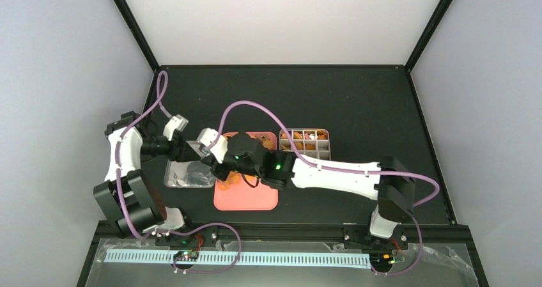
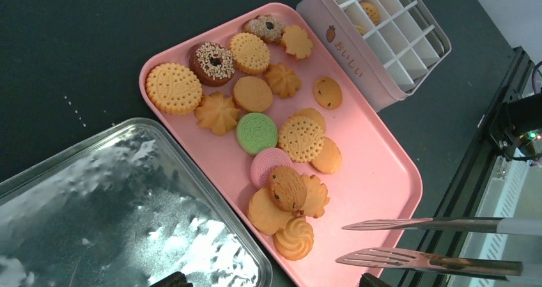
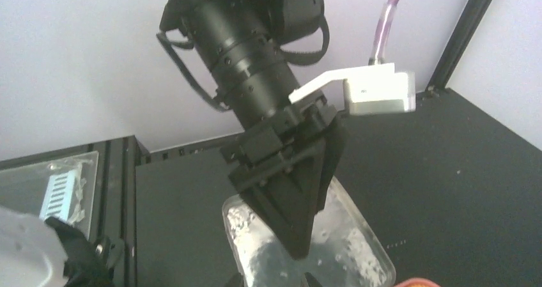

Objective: Pack the cookies
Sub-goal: Position the fake cookies on the plate, then pick up the fake cookies from the plate.

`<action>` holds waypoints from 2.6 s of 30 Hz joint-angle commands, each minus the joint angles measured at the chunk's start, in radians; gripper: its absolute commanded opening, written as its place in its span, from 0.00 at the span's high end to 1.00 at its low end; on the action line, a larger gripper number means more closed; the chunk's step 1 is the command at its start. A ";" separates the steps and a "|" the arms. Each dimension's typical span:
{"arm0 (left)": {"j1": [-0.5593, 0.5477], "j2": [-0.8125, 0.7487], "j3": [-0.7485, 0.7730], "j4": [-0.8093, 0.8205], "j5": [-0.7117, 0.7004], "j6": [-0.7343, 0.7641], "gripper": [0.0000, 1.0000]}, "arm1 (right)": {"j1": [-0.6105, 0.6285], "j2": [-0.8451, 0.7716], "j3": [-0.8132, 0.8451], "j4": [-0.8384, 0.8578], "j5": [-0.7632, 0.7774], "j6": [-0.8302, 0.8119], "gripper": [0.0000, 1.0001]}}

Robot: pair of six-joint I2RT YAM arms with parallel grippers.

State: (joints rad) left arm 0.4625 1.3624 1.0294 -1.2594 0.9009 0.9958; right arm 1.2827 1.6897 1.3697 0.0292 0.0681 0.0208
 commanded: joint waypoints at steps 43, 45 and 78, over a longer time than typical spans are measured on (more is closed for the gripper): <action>0.045 0.013 0.044 -0.061 0.030 0.095 0.30 | -0.051 -0.037 -0.159 0.035 0.038 0.014 0.84; 0.045 0.011 0.043 -0.061 0.028 0.097 0.30 | -0.052 -0.036 -0.159 0.045 0.001 0.030 0.82; 0.045 0.030 0.049 -0.060 0.037 0.096 0.30 | -0.049 -0.057 -0.192 0.030 0.033 0.027 0.80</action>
State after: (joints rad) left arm 0.4984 1.3769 1.0409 -1.3048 0.9058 1.0630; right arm 1.2327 1.6501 1.2041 0.0490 0.0696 0.0353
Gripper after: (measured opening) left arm 0.701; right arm 0.247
